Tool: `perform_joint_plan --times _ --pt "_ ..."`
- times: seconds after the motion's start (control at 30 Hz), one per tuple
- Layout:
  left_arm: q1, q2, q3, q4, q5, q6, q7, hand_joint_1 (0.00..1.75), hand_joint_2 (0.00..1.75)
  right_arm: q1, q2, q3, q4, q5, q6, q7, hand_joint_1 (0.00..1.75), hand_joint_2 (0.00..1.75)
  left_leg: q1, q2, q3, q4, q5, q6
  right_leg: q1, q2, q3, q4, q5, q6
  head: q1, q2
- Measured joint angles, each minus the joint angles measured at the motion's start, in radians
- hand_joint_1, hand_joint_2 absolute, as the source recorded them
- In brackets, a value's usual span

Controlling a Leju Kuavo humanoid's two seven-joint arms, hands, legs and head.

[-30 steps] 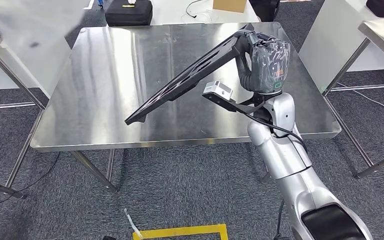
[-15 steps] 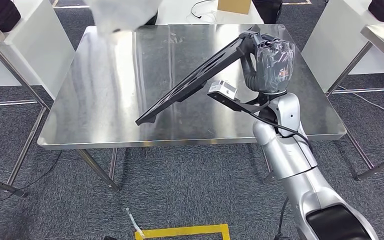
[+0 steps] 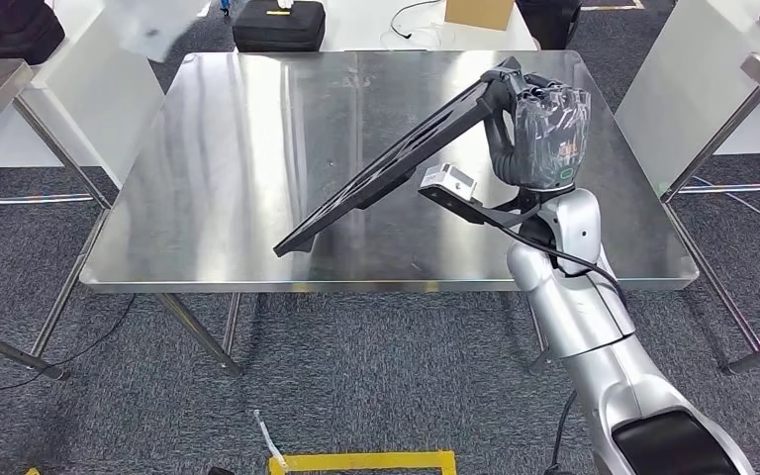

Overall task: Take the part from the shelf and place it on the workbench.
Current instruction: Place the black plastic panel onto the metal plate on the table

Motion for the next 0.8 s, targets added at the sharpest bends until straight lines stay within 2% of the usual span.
perform_joint_plan --times 0.07,0.1,0.13,0.2,0.23,0.27,0.3,0.37,0.4,0.43,0.47,0.57,0.8 --pt "0.002 0.001 0.000 0.000 0.003 0.001 -0.001 0.00 1.75 0.002 -0.001 0.000 -0.003 0.005 0.002 0.004 1.75 1.75 0.003 0.006 -0.004 0.004 -0.005 -0.008 -0.003 0.000 0.000 0.002 0.001 -0.015 0.000 0.000" --pt "0.002 0.001 0.000 0.000 0.005 0.002 -0.002 0.00 1.75 0.002 -0.001 0.000 -0.006 0.007 0.003 0.005 1.75 1.75 0.004 0.012 -0.014 0.025 -0.019 -0.012 -0.005 0.000 0.001 0.001 0.001 -0.022 -0.001 0.000" --pt "0.002 0.001 -0.001 0.000 0.007 0.004 -0.003 0.00 1.75 0.002 -0.001 0.001 -0.008 0.009 0.005 0.007 1.75 1.75 0.005 0.019 -0.035 0.070 -0.043 -0.016 -0.006 -0.001 0.003 0.001 0.000 -0.028 -0.001 0.000" --pt "0.004 0.001 -0.001 0.000 0.009 0.006 -0.005 0.00 1.75 0.002 0.000 0.001 -0.011 0.013 0.009 0.011 1.75 1.75 0.005 0.028 -0.101 0.204 -0.102 -0.021 -0.003 -0.002 0.004 0.001 -0.003 -0.036 -0.001 0.000" --pt "0.005 0.001 -0.001 0.000 0.009 0.008 -0.005 0.00 1.75 0.003 0.000 0.002 -0.011 0.016 0.012 0.013 1.75 1.75 0.006 0.029 -0.132 0.260 -0.120 -0.021 0.000 -0.003 0.005 0.001 -0.004 -0.038 -0.001 0.000" --pt "0.007 0.001 -0.002 0.000 0.010 0.009 -0.005 0.00 1.75 0.004 0.001 0.003 -0.012 0.018 0.014 0.015 1.75 1.75 0.005 0.029 -0.147 0.284 -0.120 -0.020 0.001 -0.003 0.006 0.001 -0.005 -0.039 -0.001 0.000" --pt "0.008 0.001 -0.002 0.000 0.010 0.011 -0.005 0.00 1.75 0.005 0.001 0.004 -0.012 0.021 0.016 0.016 1.75 1.75 0.005 0.030 -0.143 0.269 -0.100 -0.017 0.003 -0.003 0.008 0.001 -0.006 -0.040 -0.001 0.000" --pt "0.009 0.002 -0.002 0.000 0.010 0.012 -0.005 0.00 1.75 0.005 0.002 0.006 -0.014 0.024 0.016 0.019 1.75 1.75 0.004 0.032 -0.085 0.144 -0.032 -0.005 0.005 -0.003 0.016 0.001 -0.010 -0.043 -0.001 0.000" --pt "0.009 0.002 -0.003 0.000 0.011 0.013 -0.006 0.00 1.75 0.004 0.003 0.006 -0.016 0.025 0.017 0.021 1.75 1.75 0.002 0.033 -0.050 0.079 -0.008 0.000 0.009 -0.003 0.017 0.001 -0.013 -0.043 -0.001 0.000" --pt "0.008 0.002 -0.003 0.000 0.011 0.014 -0.006 0.00 1.75 0.004 0.003 0.007 -0.018 0.026 0.017 0.022 1.75 1.75 -0.001 0.035 -0.025 0.032 0.004 0.003 0.011 -0.003 0.017 0.001 -0.015 -0.041 -0.001 0.000" --pt "0.009 0.002 -0.004 0.000 0.011 0.015 -0.006 0.00 1.75 0.004 0.003 0.007 -0.020 0.027 0.018 0.023 1.75 1.75 -0.003 0.035 -0.013 0.010 0.005 0.001 0.017 -0.003 0.016 0.002 -0.016 -0.039 0.000 0.000" --pt "0.010 0.001 -0.006 0.000 0.013 0.016 -0.007 0.00 1.75 0.006 0.002 0.007 -0.023 0.030 0.019 0.026 1.75 1.75 -0.010 0.030 -0.009 0.002 0.005 -0.007 0.021 -0.007 0.015 -0.001 -0.017 -0.036 0.001 0.000" --pt "0.011 0.000 -0.014 0.000 0.014 0.016 -0.008 0.00 1.75 0.007 0.001 0.007 -0.027 0.039 0.021 0.030 1.75 1.75 -0.016 0.025 -0.011 0.002 0.004 0.006 0.016 -0.012 0.021 -0.014 -0.013 -0.028 0.001 0.000"
